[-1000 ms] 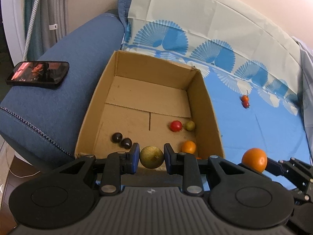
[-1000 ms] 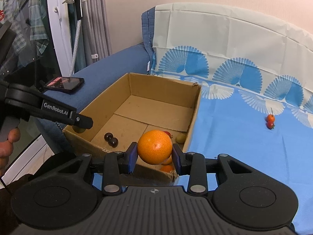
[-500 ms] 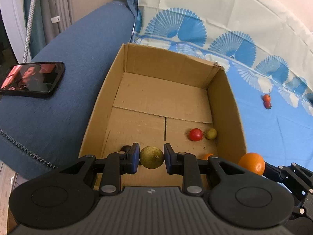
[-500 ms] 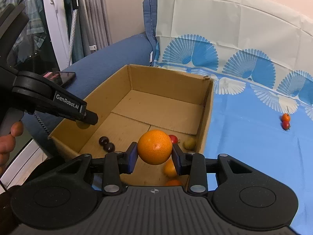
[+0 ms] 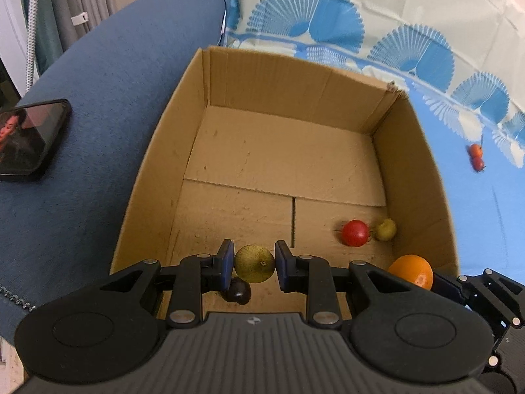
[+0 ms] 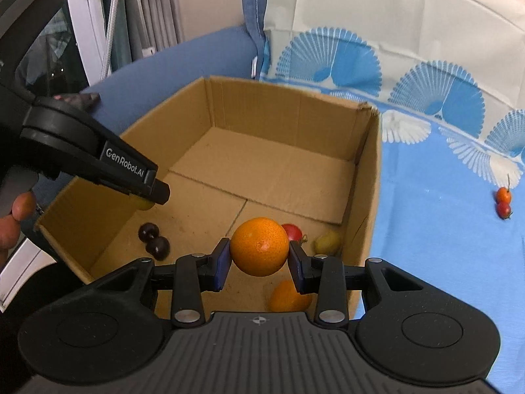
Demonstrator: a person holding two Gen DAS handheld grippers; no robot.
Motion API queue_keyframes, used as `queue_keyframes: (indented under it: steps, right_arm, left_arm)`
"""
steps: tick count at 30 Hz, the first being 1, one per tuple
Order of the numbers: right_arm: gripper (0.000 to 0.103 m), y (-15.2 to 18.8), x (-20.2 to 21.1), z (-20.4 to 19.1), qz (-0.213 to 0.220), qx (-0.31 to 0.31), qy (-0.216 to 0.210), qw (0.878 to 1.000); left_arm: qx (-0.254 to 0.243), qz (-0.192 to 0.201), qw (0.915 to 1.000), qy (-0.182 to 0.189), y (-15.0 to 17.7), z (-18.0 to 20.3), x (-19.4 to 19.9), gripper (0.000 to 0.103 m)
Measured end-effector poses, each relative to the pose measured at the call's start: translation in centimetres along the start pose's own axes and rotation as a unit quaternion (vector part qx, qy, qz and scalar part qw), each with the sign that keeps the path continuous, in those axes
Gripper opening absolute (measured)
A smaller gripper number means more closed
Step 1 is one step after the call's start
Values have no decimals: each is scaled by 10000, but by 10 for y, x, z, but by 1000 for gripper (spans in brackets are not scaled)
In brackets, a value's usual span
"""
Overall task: Organize fruits
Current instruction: 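Carry the mandarin and yellow citrus over the cardboard box, then open both tools to drop the mandarin and citrus into the box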
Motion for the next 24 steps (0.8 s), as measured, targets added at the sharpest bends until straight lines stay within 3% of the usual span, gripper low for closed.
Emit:
queue_keyframes:
  steps: [12, 21, 22, 24]
  right_arm:
    - [39, 13, -26, -3, -137, 411, -58, 9990]
    - [39, 20, -40, -7, -377, 535, -249, 9975]
    - [39, 20, -40, -7, -394, 521, -272, 9975]
    - [42, 20, -40, -7, -432, 491, -304, 9974]
  left_arm:
    - [-238, -452, 9986, -168, 20, -1, -45, 30]
    - [-494, -405, 9977, -230, 25, -1, -53, 30]
    - [-502, -400, 9978, -185, 25, 0, -53, 32]
    - [-522, -407, 9978, -45, 24, 2, -50, 65]
Point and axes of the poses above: each gripper's, at about its wrist camera, not at the fingertips, and x roughly against the way its jaws point, z to its right, y to its underside, the point moved 6 cm from there along -x, roughly the way its jaws point, and after that the axes turned 14 degrees about z, right-handed, at the moved point
